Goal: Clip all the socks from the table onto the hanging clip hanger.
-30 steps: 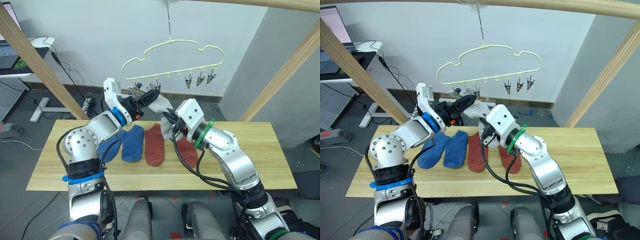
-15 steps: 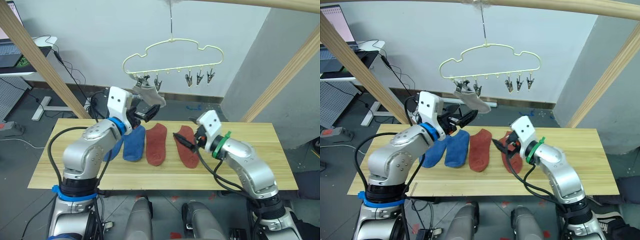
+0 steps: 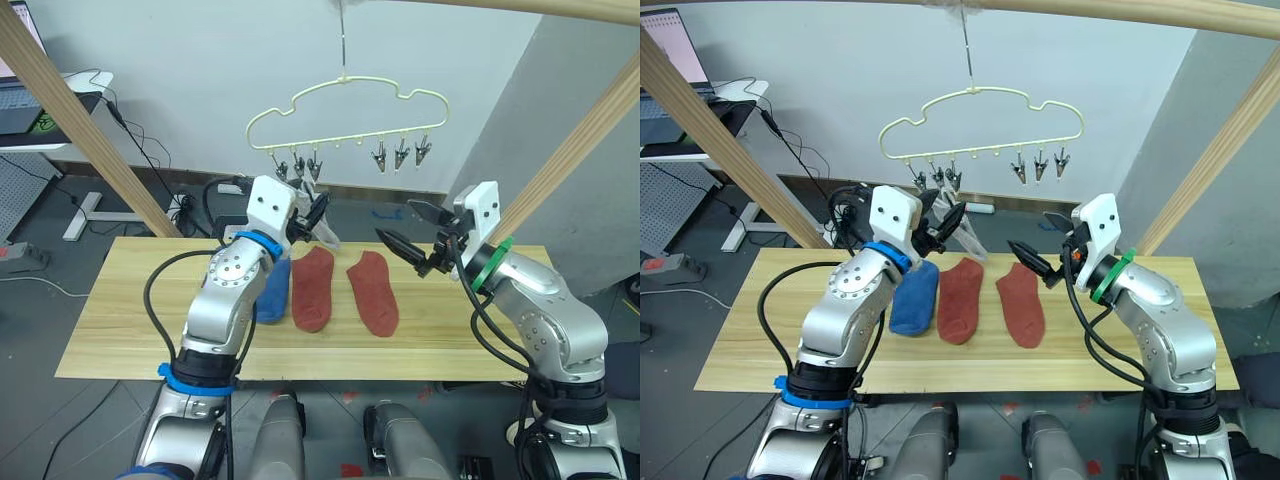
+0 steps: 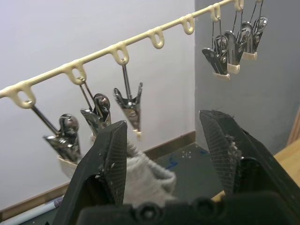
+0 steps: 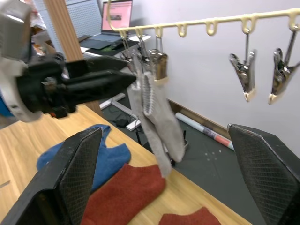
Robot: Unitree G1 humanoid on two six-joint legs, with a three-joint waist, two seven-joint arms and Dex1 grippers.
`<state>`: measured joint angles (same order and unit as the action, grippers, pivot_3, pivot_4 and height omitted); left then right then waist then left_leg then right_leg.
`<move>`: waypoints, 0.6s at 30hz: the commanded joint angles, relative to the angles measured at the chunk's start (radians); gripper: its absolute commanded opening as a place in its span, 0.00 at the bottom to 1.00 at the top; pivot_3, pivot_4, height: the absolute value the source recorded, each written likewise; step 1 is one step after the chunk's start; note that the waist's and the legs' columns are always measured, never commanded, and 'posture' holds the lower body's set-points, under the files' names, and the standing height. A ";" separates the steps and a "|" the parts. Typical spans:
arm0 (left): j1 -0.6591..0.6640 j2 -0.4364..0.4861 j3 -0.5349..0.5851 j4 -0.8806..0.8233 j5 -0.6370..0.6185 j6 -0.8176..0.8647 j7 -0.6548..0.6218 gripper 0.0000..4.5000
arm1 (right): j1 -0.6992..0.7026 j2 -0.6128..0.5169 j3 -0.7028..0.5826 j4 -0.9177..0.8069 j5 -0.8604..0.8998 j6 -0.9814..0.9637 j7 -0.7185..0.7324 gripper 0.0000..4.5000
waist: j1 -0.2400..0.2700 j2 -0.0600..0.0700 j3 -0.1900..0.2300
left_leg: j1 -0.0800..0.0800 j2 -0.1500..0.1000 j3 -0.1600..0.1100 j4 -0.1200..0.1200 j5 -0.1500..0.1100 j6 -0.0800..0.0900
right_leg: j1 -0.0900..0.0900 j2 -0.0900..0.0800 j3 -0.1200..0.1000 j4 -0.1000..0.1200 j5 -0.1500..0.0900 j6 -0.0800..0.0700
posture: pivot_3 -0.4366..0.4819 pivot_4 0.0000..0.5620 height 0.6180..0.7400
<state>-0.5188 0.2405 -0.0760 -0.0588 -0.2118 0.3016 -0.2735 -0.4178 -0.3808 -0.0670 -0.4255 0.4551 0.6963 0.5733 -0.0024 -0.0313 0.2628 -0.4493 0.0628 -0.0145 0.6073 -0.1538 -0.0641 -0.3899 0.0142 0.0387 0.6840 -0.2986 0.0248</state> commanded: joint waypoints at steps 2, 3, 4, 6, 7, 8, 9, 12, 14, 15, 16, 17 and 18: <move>-0.040 -0.027 0.007 0.038 0.041 -0.067 0.012 0.63 | -0.038 -0.020 -0.024 -0.011 0.031 -0.018 0.006 1.00 | 0.000 0.000 0.000 | 0.000 0.000 0.000 0.000 0.000 0.000 | 0.000 0.000 0.000 0.000 0.000 0.000 | 0.47 0.42 1.00; -0.045 -0.031 0.008 0.049 0.045 -0.075 0.010 0.63 | -0.043 -0.023 -0.024 -0.008 0.034 -0.018 0.006 1.00 | -0.001 0.000 0.000 | 0.000 0.000 0.000 0.000 0.000 0.000 | 0.000 0.000 0.000 0.000 0.000 0.000 | 0.47 0.42 1.00; -0.052 -0.037 0.011 0.062 0.049 -0.083 0.010 0.63 | -0.049 -0.025 -0.026 -0.006 0.038 -0.018 0.006 1.00 | -0.001 0.000 0.000 | 0.000 0.000 0.000 0.000 0.000 0.000 | 0.000 0.000 0.000 0.000 0.000 0.000 | 0.47 0.42 1.00; -0.064 -0.044 0.015 0.091 0.059 -0.101 0.010 0.63 | -0.060 -0.027 -0.031 -0.002 0.049 -0.015 0.005 1.00 | -0.001 0.000 0.000 | 0.000 0.000 0.000 0.000 0.000 0.000 | 0.000 0.000 0.000 0.000 0.000 0.000 | 0.47 0.43 1.00; -0.074 -0.049 0.024 0.112 0.063 -0.111 0.020 0.63 | -0.065 -0.033 -0.032 -0.001 0.055 -0.014 0.012 1.00 | -0.001 0.000 0.000 | 0.000 0.000 0.000 0.000 0.000 0.000 | 0.000 0.000 0.000 0.000 0.000 0.000 | 0.47 0.43 1.00; -0.081 -0.053 0.030 0.129 0.067 -0.119 0.025 0.63 | -0.070 -0.041 -0.032 0.000 0.062 -0.012 0.020 1.00 | -0.001 0.000 0.000 | 0.000 0.000 0.000 0.000 0.000 0.000 | 0.000 0.000 0.000 0.000 0.000 0.000 | 0.47 0.43 1.00; -0.085 -0.055 0.034 0.140 0.069 -0.127 0.026 0.63 | -0.074 -0.048 -0.032 0.000 0.071 -0.009 0.025 1.00 | -0.001 0.000 0.000 | 0.000 0.000 0.000 0.000 0.000 0.000 | 0.000 0.000 0.000 0.000 0.000 0.000 | 0.46 0.43 1.00; -0.090 -0.056 0.041 0.162 0.070 -0.150 0.019 0.63 | -0.087 -0.072 -0.047 -0.004 0.116 0.016 0.050 1.00 | -0.003 0.000 0.000 | 0.000 0.000 0.000 0.000 0.000 0.000 | 0.000 0.000 0.000 -0.001 0.000 0.000 | 0.46 0.43 1.00; -0.097 -0.057 0.048 0.181 0.074 -0.164 0.021 0.63 | -0.095 -0.087 -0.052 -0.005 0.137 0.027 0.061 1.00 | -0.003 0.000 0.000 | 0.000 0.000 0.000 0.000 0.000 0.000 | 0.000 0.000 0.000 -0.001 0.000 0.000 | 0.46 0.43 1.00; -0.103 -0.058 0.049 0.193 0.076 -0.172 0.021 0.63 | -0.101 -0.092 -0.053 -0.001 0.142 0.028 0.062 1.00 | -0.003 0.000 0.000 | 0.000 0.000 0.000 0.000 0.000 0.000 | 0.000 0.000 0.000 -0.001 0.000 -0.001 | 0.46 0.43 1.00; -0.106 -0.060 0.051 0.199 0.078 -0.176 0.020 0.63 | -0.104 -0.097 -0.054 0.001 0.147 0.030 0.062 1.00 | -0.003 0.000 0.000 | 0.000 0.000 0.000 0.000 0.000 0.000 | 0.000 0.000 0.000 -0.001 0.001 -0.001 | 0.46 0.43 1.00; -0.109 -0.063 0.051 0.205 0.079 -0.181 0.018 0.63 | -0.108 -0.099 -0.053 0.003 0.151 0.031 0.061 1.00 | -0.003 0.000 0.000 | 0.000 0.000 0.000 0.000 0.000 0.000 | 0.000 0.000 0.000 -0.001 0.001 -0.001 | 0.46 0.43 1.00; -0.111 -0.065 0.051 0.210 0.079 -0.185 0.016 0.63 | -0.110 -0.100 -0.053 0.005 0.153 0.031 0.060 1.00 | -0.003 0.000 0.000 | 0.000 0.000 0.000 0.000 0.000 0.000 | 0.000 0.000 0.000 -0.001 0.000 0.000 | 0.46 0.43 1.00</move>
<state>-0.6066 0.1858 -0.0311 0.1685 -0.1356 0.1439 -0.2535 -0.5075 -0.4692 -0.0985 -0.4061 0.5809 0.7328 0.6281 -0.0056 -0.0313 0.2629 -0.4497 0.0628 -0.0144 0.6074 -0.1540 -0.0637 -0.3899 0.0145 0.0385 0.6833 -0.2982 0.0245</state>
